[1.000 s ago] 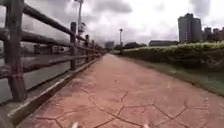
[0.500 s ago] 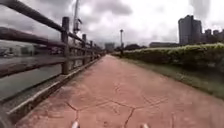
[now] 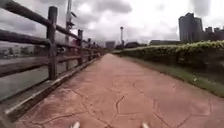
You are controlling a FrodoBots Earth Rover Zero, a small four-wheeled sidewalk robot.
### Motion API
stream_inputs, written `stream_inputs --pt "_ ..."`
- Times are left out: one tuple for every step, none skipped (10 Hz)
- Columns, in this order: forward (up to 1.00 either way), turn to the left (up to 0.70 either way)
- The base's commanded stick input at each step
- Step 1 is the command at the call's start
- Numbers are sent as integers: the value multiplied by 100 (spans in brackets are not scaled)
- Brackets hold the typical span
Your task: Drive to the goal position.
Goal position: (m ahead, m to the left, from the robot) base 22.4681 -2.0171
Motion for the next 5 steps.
stream_inputs --pt "100 0" --pt "100 0" --pt "100 0" --pt "100 0" --pt "100 0"
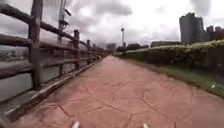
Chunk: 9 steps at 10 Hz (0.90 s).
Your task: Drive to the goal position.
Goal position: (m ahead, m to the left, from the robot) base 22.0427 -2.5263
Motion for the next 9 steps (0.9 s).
stream_inputs --pt "100 0" --pt "100 0" --pt "100 0" --pt "100 0" --pt "100 0" --pt "100 0" --pt "100 0" --pt "100 0" --pt "100 0"
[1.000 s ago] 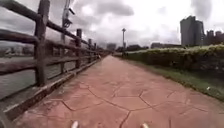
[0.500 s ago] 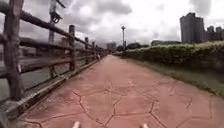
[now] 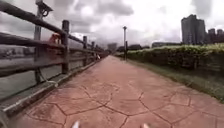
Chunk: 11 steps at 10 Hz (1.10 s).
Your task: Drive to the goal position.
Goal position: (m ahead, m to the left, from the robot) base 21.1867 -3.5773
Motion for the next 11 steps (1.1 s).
stream_inputs --pt "100 0" --pt "100 0" --pt "100 0" --pt "100 0" --pt "100 0" --pt "100 0" --pt "100 0" --pt "100 0" --pt "100 0" --pt "100 0" --pt "100 0"
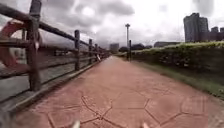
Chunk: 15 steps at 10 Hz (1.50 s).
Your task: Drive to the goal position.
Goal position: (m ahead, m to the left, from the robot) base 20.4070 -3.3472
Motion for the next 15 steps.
stream_inputs --pt "100 0" --pt "100 0" --pt "100 0" --pt "100 0" --pt "100 0" --pt "100 0" --pt "100 0" --pt "100 0" --pt "100 0" --pt "100 0" --pt "100 0" --pt "100 0" --pt "100 0" --pt "100 0" --pt "100 0"
